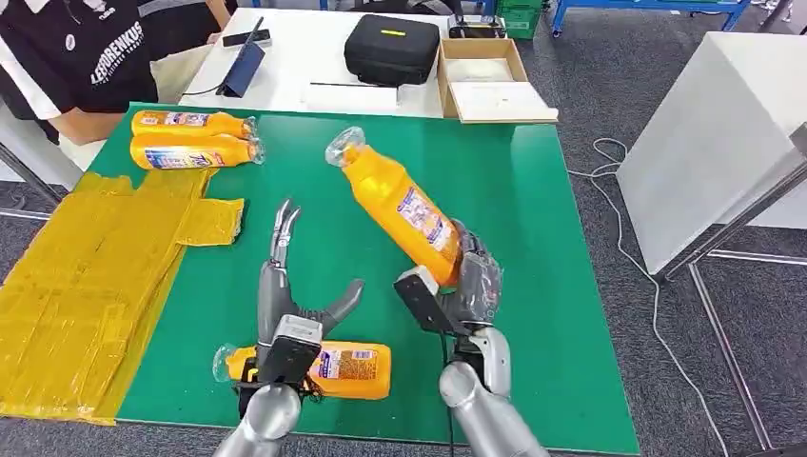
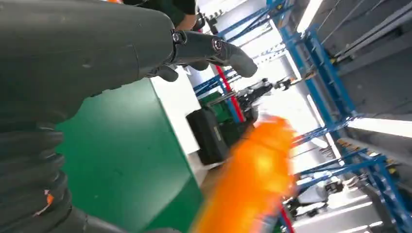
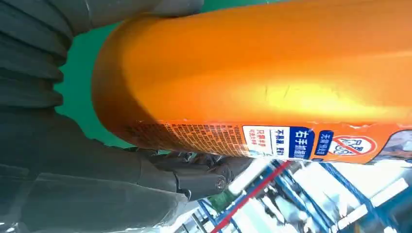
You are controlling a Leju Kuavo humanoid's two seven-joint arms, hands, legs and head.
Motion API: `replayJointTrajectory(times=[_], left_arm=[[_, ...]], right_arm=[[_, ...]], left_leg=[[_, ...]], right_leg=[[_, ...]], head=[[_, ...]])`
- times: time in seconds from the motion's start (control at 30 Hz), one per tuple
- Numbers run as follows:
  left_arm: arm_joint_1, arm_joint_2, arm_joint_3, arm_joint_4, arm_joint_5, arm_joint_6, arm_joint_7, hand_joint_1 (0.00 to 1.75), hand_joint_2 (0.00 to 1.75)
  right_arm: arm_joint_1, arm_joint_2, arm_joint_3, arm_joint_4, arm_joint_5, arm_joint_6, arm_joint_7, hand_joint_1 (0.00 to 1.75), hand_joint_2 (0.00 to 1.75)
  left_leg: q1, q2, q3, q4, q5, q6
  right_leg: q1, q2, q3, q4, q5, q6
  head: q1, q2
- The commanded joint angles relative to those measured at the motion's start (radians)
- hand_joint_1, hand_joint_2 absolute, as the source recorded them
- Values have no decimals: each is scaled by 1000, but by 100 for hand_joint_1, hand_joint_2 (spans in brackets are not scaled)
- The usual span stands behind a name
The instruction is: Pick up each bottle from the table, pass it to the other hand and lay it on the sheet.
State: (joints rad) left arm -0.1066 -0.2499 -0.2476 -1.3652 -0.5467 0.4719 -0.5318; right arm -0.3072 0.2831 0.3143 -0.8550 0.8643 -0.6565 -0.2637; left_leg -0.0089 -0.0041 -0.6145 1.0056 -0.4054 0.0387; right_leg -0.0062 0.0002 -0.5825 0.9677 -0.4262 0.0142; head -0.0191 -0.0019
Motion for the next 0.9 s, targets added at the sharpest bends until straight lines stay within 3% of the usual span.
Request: replayJointTrajectory(times=[0.03,0.3,0.67,0.8,0.9], left_arm=[[-73,-9,5,144,-53,37,23,0,175],[-95,0,14,194,-66,-11,55,0,175],[-116,8,-9,230,-65,-35,56,0,175],[-142,11,-33,277,115,-305,103,0,175],[-157,15,-30,294,208,-418,117,0,175]], right_arm=[[100,-44,-69,-224,-105,-34,-50,173,175],[129,-81,49,-301,-227,43,-127,175,175],[110,-86,90,-269,-207,79,-143,173,175],[63,-63,152,-177,-194,119,-172,171,175],[30,-58,191,-117,-192,126,-185,171,175]], left_leg=[[0,-3,1,0,0,-2],[0,-2,3,-1,-1,-3],[1,0,3,0,-1,-3],[1,1,1,0,0,-2],[1,2,3,-1,-1,-3]], right_leg=[[0,-3,2,0,-1,0],[0,-2,3,0,-1,-1],[0,0,3,0,-1,0],[0,0,2,0,0,0],[0,2,3,0,0,-1]], head=[[0,0],[0,0],[0,0],[0,0],[0,0]])
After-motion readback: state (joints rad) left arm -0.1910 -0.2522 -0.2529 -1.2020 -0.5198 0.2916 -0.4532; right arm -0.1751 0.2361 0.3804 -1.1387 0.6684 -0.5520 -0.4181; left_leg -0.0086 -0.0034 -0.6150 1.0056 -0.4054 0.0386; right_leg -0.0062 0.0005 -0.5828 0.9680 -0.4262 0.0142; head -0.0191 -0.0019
